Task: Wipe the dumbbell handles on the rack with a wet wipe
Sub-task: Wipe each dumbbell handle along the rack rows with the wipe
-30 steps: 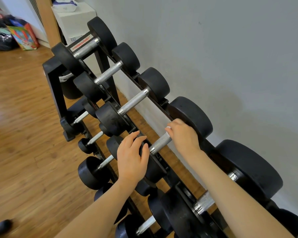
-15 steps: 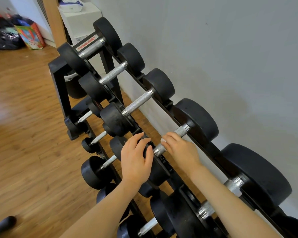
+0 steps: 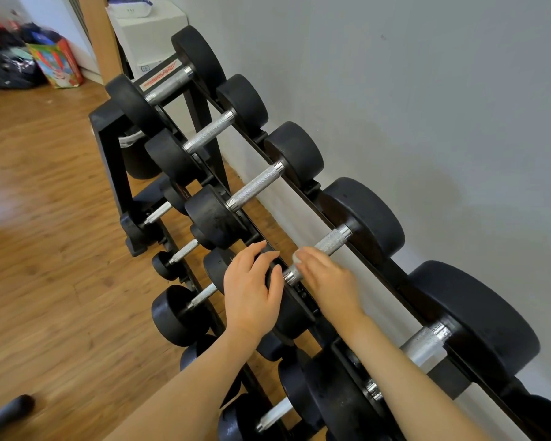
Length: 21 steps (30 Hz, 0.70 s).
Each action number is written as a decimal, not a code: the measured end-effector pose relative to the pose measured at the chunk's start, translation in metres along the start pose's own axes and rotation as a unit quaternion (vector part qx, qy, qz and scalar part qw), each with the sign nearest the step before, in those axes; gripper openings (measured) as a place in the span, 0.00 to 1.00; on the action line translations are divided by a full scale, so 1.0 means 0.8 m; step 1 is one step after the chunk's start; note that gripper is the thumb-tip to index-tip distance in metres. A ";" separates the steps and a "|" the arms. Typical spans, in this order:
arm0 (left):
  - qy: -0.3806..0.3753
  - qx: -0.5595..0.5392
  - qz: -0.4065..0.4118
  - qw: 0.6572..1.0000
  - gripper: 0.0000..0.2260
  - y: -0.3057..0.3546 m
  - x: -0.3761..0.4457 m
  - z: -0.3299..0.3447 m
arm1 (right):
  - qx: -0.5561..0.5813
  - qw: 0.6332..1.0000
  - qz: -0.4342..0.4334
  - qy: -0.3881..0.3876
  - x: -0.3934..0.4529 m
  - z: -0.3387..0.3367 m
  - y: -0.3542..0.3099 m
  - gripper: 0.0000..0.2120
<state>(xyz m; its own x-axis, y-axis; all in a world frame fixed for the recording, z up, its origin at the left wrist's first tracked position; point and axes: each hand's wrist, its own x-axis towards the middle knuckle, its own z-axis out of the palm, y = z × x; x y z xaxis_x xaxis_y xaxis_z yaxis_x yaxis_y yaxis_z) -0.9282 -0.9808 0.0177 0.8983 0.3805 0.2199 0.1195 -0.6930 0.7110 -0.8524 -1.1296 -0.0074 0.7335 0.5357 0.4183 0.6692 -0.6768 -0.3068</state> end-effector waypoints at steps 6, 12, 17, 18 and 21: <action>0.003 -0.001 0.001 1.000 0.20 0.000 0.000 0.000 | -0.032 0.999 0.024 0.024 -0.010 0.004 0.010 0.18; 0.001 0.003 0.004 1.000 0.19 -0.002 0.001 0.001 | -0.018 0.998 -0.061 0.020 -0.021 0.020 -0.008 0.16; -0.001 0.001 0.002 1.000 0.20 -0.001 0.000 0.001 | -0.037 0.995 0.018 0.095 -0.012 0.003 0.014 0.17; 0.000 0.002 0.002 1.000 0.20 -0.002 0.000 0.001 | -0.040 0.993 0.018 0.112 -0.012 0.002 0.014 0.16; 0.001 0.004 0.001 1.000 0.20 -0.001 0.000 0.001 | -0.066 0.989 -0.007 0.133 -0.017 0.006 0.014 0.14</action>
<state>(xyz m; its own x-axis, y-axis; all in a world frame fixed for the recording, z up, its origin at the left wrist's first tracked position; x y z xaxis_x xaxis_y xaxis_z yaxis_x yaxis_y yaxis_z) -0.9281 -0.9807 0.0162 0.8973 0.3807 0.2235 0.1208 -0.6987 0.7051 -0.8541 -1.1415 -0.0208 0.6546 0.4056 0.6380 0.6452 -0.7395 -0.1919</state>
